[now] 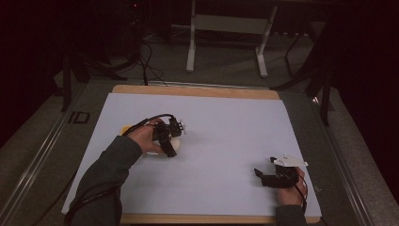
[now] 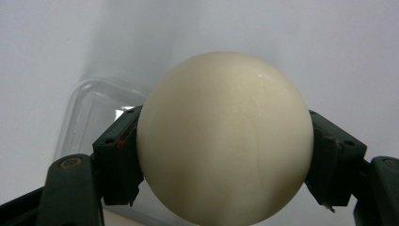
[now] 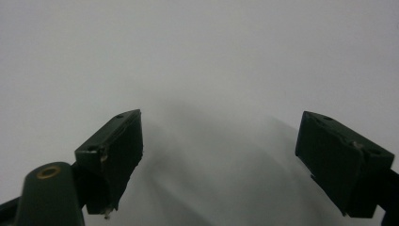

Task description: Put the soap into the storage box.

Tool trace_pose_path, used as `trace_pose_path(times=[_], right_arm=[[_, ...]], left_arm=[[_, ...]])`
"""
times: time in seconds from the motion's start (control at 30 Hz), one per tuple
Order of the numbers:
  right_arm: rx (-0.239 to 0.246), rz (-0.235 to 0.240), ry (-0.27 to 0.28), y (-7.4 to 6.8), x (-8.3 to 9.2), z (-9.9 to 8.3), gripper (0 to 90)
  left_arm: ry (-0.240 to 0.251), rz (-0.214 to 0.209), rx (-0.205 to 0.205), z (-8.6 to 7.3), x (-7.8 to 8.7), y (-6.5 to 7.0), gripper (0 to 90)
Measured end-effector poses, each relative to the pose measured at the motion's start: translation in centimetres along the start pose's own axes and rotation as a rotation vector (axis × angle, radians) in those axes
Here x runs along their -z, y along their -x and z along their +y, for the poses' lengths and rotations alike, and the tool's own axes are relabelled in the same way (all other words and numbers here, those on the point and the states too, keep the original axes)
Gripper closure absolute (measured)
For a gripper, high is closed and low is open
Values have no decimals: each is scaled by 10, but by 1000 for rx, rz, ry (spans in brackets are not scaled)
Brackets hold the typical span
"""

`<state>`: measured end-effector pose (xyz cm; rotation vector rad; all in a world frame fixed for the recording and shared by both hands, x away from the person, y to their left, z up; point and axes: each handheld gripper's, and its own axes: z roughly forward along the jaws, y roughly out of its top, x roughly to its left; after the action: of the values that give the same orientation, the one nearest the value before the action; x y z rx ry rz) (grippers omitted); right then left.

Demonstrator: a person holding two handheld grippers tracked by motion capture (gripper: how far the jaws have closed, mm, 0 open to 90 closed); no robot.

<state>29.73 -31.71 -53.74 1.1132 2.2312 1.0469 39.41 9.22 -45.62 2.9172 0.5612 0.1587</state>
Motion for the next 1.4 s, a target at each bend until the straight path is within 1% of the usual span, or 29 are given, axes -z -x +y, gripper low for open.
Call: trace_pose_path(times=[0.07,0.27,0.37,0.43,0.57,0.67,0.77,0.97,1.13,1.17,1.27,1.33,1.4], right_arm=[[0,0,1,0,0,0,154],[-1,-1,1,0,0,0,154],[-1,-1,1,0,0,0,154],[0,-1,1,0,0,0,154],[-2,-1,2,0,0,0,154],[-2,-1,2,0,0,0,154],[-2,-1,2,0,0,0,154],[0,-2,2,0,0,0,154],[0,-1,3,0,0,0,154],[-1,-1,2,0,0,0,154],[0,-2,3,0,0,0,154],[0,-2,3,0,0,0,154],[0,-2,3,0,0,0,154]], left_arm=[[-5,5,4,-2,0,-2,256],[8,9,33,-8,4,-7,256],[12,11,41,-10,6,-8,256],[20,14,53,-12,7,-10,256],[21,17,64,-16,7,-12,256],[21,16,72,-17,7,-13,256],[17,5,89,-20,7,-16,256],[36,-2,119,-25,11,-21,256],[38,4,127,-29,13,-24,256],[37,4,136,-30,13,-24,256],[38,6,133,-32,13,-25,256],[38,4,145,-33,13,-25,256],[37,5,146,-34,13,-26,256]])
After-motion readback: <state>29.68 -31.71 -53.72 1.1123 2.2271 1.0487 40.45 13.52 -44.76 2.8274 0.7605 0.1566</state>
